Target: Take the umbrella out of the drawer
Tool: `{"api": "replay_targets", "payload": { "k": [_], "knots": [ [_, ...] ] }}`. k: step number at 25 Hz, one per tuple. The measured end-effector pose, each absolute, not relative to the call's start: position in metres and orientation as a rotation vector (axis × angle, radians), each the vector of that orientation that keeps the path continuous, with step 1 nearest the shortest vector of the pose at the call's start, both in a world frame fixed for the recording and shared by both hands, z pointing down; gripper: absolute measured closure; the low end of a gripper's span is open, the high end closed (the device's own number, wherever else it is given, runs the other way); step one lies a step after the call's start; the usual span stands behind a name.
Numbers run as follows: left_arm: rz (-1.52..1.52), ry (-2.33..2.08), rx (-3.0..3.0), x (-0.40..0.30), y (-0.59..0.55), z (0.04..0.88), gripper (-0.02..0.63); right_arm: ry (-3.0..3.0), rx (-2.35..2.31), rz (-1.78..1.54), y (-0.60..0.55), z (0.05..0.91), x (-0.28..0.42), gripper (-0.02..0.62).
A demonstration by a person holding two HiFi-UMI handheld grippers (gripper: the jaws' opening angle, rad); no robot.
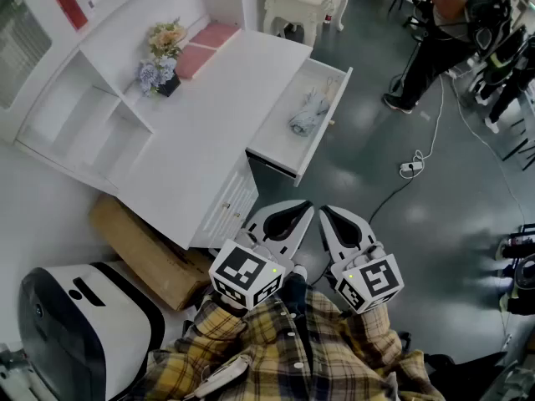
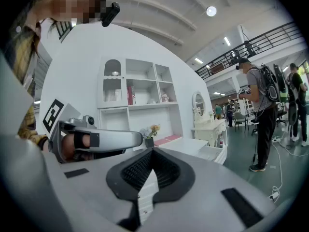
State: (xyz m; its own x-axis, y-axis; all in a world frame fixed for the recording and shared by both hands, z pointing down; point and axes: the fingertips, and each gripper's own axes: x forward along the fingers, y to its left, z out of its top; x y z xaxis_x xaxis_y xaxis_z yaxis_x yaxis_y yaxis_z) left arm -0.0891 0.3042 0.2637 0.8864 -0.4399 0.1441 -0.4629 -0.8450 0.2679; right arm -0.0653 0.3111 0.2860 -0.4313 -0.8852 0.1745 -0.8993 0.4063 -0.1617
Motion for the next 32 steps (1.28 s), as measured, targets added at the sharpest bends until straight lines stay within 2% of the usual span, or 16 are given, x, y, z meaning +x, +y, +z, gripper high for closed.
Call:
{"api": "replay_targets", "payload": {
  "k": [32],
  "knots": [
    [0.1, -0.666, 2.751, -0.148, 0.251, 0.284, 0.584, -2.491, 1.76, 0.372, 0.261, 0.307, -0.095, 0.578]
  ]
}}
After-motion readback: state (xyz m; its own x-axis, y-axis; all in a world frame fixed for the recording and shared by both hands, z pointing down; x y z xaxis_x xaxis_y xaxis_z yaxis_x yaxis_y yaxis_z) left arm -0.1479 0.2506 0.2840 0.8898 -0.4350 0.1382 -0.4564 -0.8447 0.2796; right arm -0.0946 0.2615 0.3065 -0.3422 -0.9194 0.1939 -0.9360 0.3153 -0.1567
